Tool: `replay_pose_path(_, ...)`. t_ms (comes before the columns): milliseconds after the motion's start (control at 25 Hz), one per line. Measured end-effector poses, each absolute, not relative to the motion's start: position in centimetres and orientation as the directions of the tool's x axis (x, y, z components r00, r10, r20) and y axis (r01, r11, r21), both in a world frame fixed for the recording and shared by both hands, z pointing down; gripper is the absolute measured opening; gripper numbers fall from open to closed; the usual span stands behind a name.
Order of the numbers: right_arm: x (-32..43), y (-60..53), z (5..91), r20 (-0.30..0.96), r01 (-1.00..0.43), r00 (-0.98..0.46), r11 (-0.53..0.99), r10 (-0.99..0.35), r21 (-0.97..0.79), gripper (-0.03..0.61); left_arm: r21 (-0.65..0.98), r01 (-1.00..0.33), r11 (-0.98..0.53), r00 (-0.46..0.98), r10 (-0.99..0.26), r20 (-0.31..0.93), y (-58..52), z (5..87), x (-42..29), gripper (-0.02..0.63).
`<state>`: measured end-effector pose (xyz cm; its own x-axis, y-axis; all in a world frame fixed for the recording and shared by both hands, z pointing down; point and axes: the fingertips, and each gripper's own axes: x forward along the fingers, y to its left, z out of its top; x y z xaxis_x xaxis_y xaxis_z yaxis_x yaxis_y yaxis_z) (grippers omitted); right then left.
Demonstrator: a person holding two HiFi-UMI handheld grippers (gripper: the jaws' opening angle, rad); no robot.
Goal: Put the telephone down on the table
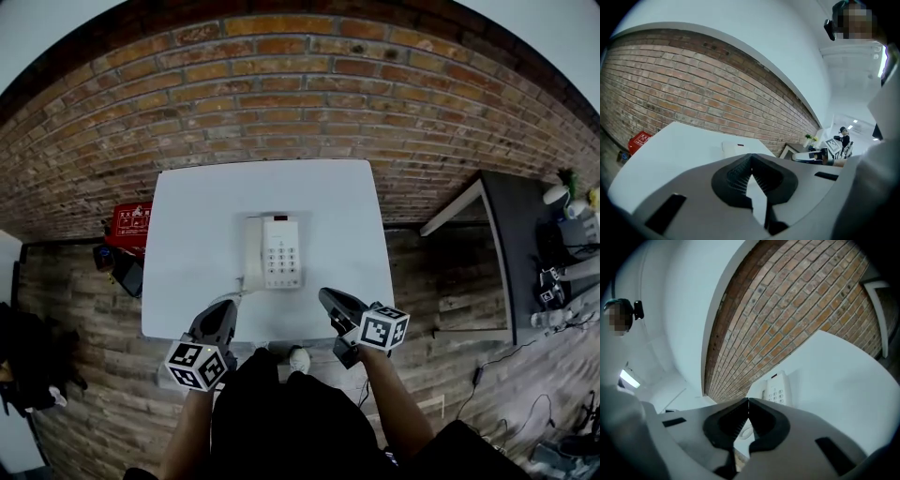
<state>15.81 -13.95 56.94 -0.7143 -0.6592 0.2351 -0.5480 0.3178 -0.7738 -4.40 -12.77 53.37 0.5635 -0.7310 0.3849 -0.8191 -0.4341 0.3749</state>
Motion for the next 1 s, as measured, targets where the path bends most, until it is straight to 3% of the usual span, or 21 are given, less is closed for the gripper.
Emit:
replay_pose_path(640,14.7,-9.9,45.4,0.093,-0.618,-0.65,0.453,-0.754,-0.642,0.021,0.336,-0.762,-0.553,0.643,-0.706,0.298,-13.0,48.4,-6.0,0.014)
replay_pose_path(1000,14.3,-9.9,45.4,0.156,-0.733,-0.557,0.393,-0.816,-0.556,0.021,0.34,-0.73,-0.593,0.68,-0.677,0.28,-14.8,48.0,-7.1,0.014)
